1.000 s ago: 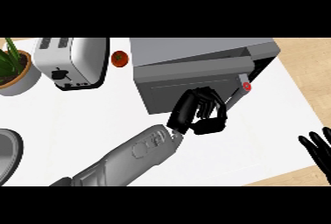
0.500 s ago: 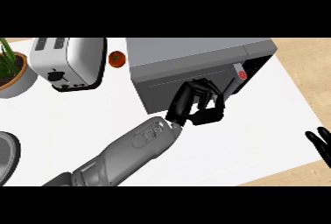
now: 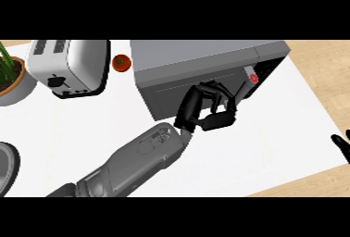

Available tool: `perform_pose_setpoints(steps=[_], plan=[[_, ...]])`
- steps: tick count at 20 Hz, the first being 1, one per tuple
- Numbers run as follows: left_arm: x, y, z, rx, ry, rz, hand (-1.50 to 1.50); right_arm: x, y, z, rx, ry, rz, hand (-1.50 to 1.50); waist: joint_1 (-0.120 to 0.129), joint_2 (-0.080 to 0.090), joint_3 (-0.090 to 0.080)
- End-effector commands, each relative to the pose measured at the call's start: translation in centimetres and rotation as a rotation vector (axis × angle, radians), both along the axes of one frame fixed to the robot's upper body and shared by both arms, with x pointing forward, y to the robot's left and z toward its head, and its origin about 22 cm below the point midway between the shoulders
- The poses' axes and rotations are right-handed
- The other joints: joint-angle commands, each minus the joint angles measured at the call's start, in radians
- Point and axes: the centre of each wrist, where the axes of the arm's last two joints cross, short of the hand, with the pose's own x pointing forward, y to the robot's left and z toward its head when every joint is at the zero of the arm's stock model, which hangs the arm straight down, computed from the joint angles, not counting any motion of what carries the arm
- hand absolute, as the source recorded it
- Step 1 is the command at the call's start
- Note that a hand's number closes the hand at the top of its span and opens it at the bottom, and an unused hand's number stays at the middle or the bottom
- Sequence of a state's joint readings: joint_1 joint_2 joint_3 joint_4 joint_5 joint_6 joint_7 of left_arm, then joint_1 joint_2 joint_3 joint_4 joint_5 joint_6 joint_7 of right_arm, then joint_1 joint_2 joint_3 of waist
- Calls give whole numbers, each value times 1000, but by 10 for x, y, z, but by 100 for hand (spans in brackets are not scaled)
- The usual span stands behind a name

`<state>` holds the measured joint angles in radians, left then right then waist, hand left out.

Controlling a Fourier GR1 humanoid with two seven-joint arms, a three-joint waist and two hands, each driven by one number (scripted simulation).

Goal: Pick up the milk, place it into the microwave and close the microwave

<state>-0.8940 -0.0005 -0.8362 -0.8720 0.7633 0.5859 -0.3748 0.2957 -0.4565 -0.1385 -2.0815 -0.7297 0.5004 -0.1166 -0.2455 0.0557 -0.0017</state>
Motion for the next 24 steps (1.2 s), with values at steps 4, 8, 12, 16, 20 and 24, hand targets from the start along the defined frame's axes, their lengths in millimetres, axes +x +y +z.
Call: perform_pose_setpoints(steps=[4, 8, 12, 16, 20, 24], plan=[[27, 12, 4, -1, 21, 143, 150, 0, 4, 7, 1, -8, 52, -150, -14, 19, 0], [27, 10, 7, -28, -34, 153, 150, 2, 4, 11, 2, -21, 85, -150, -11, 23, 0], [28, 12, 4, -41, -23, 180, 150, 1, 2, 17, -14, -28, 118, -150, -22, 23, 0], [27, 12, 1, -38, -40, 184, 150, 2, 6, 20, 1, -39, 150, -150, -23, 26, 0], [27, 11, 2, -44, -57, 181, 150, 2, 8, 23, -13, -36, 165, -150, -23, 33, 0], [28, 12, 2, -63, -59, 194, 150, 2, 7, 26, -9, -43, 170, -150, -26, 33, 0]])
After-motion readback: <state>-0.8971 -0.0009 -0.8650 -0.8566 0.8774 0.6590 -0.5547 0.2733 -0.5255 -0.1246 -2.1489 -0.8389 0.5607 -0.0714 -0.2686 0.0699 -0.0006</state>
